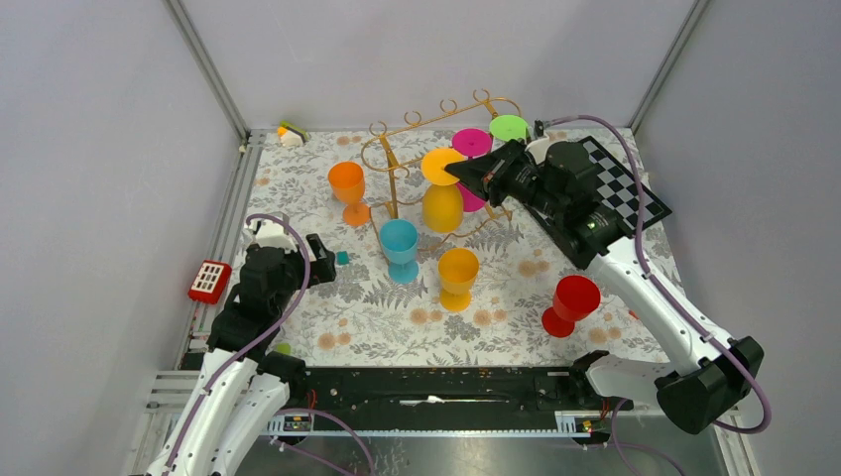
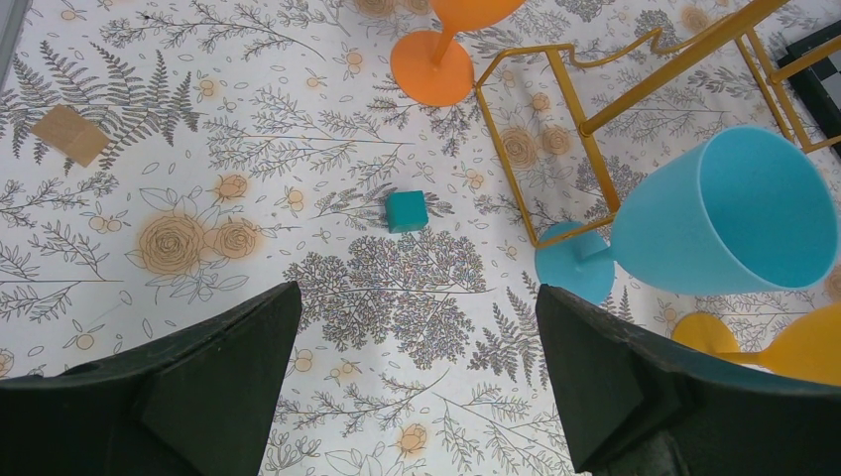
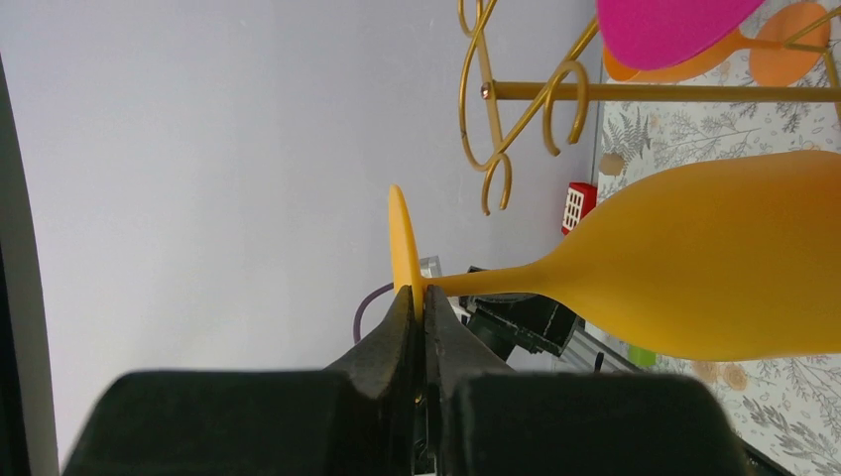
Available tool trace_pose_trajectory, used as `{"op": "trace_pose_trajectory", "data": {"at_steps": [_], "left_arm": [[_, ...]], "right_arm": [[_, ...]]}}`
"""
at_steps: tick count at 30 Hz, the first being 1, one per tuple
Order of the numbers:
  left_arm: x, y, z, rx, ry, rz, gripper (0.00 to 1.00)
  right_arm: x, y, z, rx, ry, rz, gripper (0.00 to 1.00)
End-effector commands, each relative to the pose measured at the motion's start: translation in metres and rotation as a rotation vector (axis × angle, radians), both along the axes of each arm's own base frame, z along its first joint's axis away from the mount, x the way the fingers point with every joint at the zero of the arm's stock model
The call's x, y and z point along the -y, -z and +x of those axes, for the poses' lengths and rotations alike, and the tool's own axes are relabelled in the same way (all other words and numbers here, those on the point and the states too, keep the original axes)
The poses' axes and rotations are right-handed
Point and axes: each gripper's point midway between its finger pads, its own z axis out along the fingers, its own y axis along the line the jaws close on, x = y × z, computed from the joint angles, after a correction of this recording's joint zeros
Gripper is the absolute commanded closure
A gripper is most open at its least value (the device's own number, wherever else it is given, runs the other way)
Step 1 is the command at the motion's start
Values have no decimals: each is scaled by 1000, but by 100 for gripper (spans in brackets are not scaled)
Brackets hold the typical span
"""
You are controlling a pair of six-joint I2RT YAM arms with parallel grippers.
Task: Place the wine glass upside down on the wine glass rack
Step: Turn the wine glass upside down at the wine rack.
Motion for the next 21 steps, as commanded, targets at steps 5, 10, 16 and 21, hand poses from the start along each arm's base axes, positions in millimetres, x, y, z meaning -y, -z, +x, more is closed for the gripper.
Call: {"op": "trace_pose_trajectory", "data": {"at_steps": [5, 10, 16, 21], "left_arm": [[6, -12, 9, 57, 25, -13, 1], [6, -14, 8, 61, 25, -16, 1], [6, -13, 8, 62, 27, -17, 1], [6, -14, 8, 65, 27, -20, 1]], "right_arm": [[2, -8, 23, 40, 70, 61, 100], [-2, -4, 31, 29, 72, 56, 100], [-6, -2, 38, 21, 73, 57, 100], [-6, 0, 42, 17, 86, 53, 100]]}}
